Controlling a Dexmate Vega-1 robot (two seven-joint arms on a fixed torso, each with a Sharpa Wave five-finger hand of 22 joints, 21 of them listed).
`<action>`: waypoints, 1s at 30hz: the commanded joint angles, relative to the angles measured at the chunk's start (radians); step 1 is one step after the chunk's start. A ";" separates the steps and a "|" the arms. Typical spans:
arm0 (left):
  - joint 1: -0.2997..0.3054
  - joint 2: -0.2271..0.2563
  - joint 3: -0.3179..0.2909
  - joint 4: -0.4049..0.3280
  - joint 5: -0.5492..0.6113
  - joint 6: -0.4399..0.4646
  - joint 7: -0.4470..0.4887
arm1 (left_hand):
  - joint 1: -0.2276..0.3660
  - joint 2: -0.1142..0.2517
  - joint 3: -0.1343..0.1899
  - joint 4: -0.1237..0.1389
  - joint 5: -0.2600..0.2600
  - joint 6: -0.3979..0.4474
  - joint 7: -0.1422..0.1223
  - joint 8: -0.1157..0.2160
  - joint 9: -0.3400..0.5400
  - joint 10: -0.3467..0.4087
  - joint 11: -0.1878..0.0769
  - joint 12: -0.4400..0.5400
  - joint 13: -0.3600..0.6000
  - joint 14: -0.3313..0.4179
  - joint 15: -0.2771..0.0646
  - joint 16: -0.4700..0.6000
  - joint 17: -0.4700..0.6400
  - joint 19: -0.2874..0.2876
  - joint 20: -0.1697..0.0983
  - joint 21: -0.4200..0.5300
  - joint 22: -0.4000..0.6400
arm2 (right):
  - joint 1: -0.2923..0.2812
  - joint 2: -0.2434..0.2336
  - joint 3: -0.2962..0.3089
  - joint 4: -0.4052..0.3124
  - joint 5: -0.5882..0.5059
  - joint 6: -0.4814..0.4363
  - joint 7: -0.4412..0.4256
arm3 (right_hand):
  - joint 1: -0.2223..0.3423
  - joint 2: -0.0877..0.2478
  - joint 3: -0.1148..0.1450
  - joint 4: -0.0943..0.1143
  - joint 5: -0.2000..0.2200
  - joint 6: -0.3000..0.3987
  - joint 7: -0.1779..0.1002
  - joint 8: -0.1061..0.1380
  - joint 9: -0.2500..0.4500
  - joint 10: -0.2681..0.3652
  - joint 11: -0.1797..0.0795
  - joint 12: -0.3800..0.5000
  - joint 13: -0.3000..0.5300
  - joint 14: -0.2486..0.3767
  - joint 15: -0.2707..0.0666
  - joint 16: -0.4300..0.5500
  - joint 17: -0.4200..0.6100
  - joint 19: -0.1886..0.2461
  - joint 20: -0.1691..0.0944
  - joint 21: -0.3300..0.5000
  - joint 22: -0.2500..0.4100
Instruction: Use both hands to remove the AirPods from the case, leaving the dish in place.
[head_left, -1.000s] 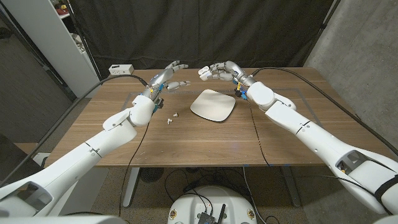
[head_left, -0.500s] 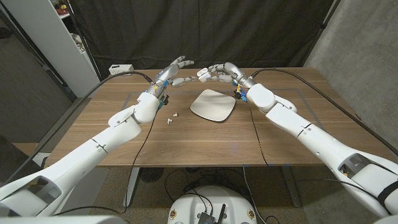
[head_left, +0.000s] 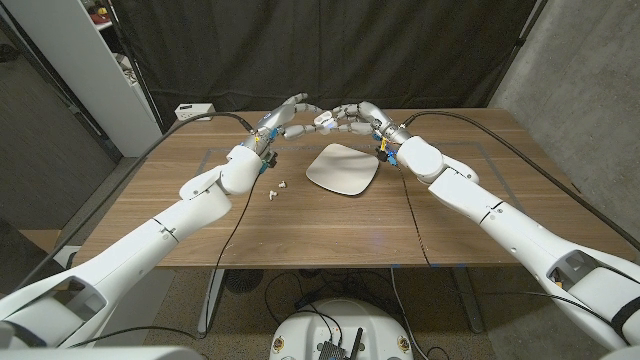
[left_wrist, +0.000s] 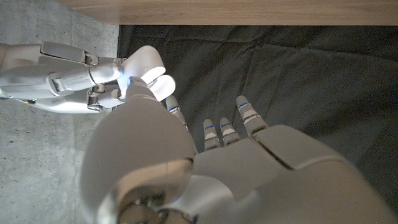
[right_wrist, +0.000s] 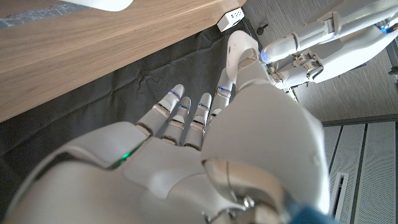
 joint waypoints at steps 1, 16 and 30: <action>0.005 0.001 0.005 -0.020 -0.004 0.003 -0.015 | -0.011 0.002 -0.005 0.008 -0.005 0.045 -0.010 0.011 0.000 0.021 -0.004 0.010 0.002 0.013 -0.007 0.007 0.004 -0.001 0.009 0.000 0.005 | 0.002 0.003 0.001 0.004 0.000 0.006 0.009 | 0.003 0.010 0.006 -0.007 0.004 0.069 -0.063 0.006 0.228 -0.001 -0.002 0.000 0.002 -0.002 -0.106 -0.003 0.001 0.002 0.001 -0.003 0.001; 0.047 0.014 -0.015 -0.063 -0.001 0.026 0.005 | -0.025 0.005 -0.009 0.014 -0.007 0.087 -0.016 0.012 -0.001 0.049 -0.015 0.018 0.001 0.030 -0.018 0.012 0.006 0.003 0.006 0.002 0.005 | 0.008 0.011 0.000 0.009 -0.003 -0.023 0.001 | 0.005 0.010 0.007 -0.006 0.002 0.069 -0.054 0.004 0.229 -0.004 0.001 -0.001 0.001 -0.005 -0.099 -0.005 0.000 0.005 0.005 -0.002 0.000; 0.070 0.017 -0.030 -0.083 -0.002 0.047 0.026 | -0.025 0.006 -0.008 0.013 -0.008 0.107 -0.018 0.008 -0.001 0.068 -0.024 0.022 0.001 0.049 -0.026 0.015 0.006 0.007 0.007 0.004 0.006 | 0.010 0.020 0.010 0.023 0.000 -0.016 -0.027 | 0.002 0.008 0.005 -0.004 -0.001 0.071 -0.050 0.004 0.231 -0.001 0.007 0.000 0.000 -0.005 -0.096 -0.005 0.000 0.008 0.008 -0.001 0.001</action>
